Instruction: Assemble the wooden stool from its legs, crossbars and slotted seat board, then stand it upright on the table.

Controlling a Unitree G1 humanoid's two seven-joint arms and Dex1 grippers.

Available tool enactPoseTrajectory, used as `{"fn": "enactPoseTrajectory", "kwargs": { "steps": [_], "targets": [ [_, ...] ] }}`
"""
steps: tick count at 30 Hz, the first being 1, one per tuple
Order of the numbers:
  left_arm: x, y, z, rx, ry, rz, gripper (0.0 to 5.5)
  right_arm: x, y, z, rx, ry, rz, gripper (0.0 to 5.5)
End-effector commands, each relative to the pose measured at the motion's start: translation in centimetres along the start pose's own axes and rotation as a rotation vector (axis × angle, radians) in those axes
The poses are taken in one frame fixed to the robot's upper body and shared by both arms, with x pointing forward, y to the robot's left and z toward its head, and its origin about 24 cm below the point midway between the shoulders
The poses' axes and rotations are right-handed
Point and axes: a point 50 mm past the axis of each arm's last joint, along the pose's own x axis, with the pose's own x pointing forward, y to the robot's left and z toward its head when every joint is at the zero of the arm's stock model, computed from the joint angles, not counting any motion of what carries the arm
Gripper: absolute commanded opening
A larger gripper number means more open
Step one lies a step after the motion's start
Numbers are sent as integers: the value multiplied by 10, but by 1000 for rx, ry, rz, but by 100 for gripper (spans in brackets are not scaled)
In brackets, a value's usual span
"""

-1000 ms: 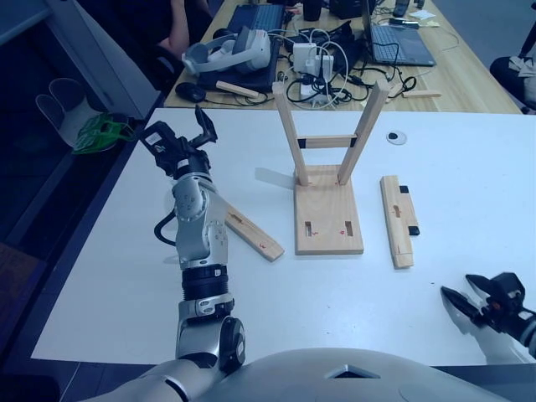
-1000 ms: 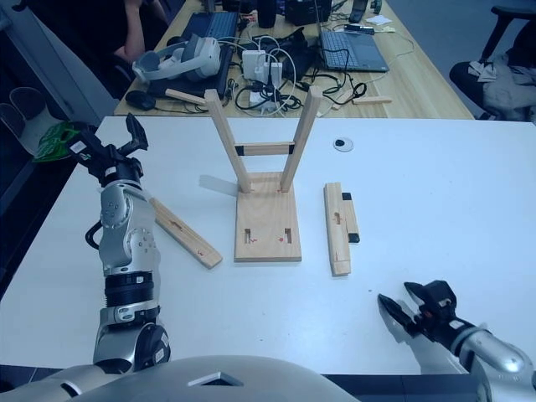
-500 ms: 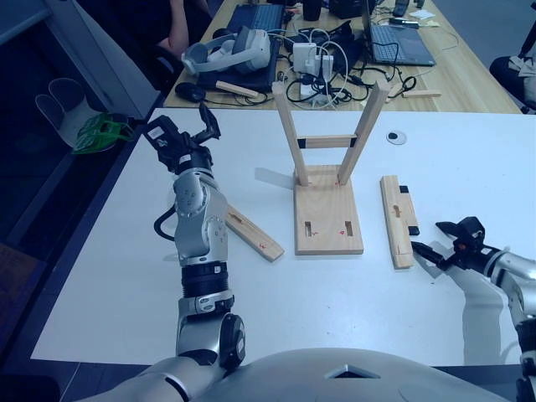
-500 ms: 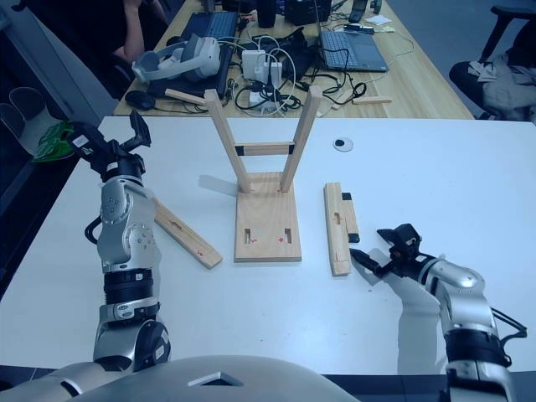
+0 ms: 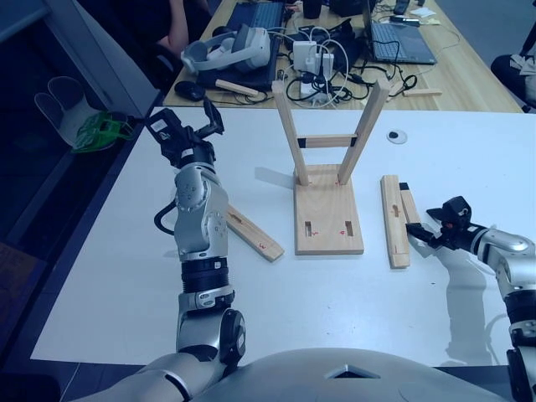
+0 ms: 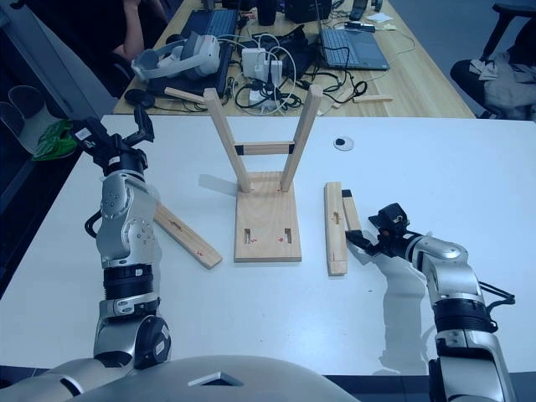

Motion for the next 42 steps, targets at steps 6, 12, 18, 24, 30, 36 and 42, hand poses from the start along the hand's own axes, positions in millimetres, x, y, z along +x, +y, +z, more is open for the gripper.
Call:
{"fn": "enactPoseTrajectory", "kwargs": {
  "steps": [6,12,18,24,30,36,42],
  "targets": [
    [5,-3,4,-11,-15,4,493,3,15,-117,480,526,-194,268],
    [6,5,4,-20,-24,41,493,-8,2,-131,279,621,-223,151],
    [9,5,2,-45,-27,54,493,-28,-21,-127,176,497,-305,128],
    [26,9,35,-56,-129,43,493,-19,-60,-9,12,-56,-489,128],
    [47,-22,114,-128,-333,-186,493,-38,-40,130,-246,-622,-555,128],
    [42,-82,136,-363,-187,-620,493,-48,44,237,-509,-984,-338,128],
    [17,-109,116,-478,16,-931,493,-40,104,272,-607,-1080,-39,128]
  ]
}}
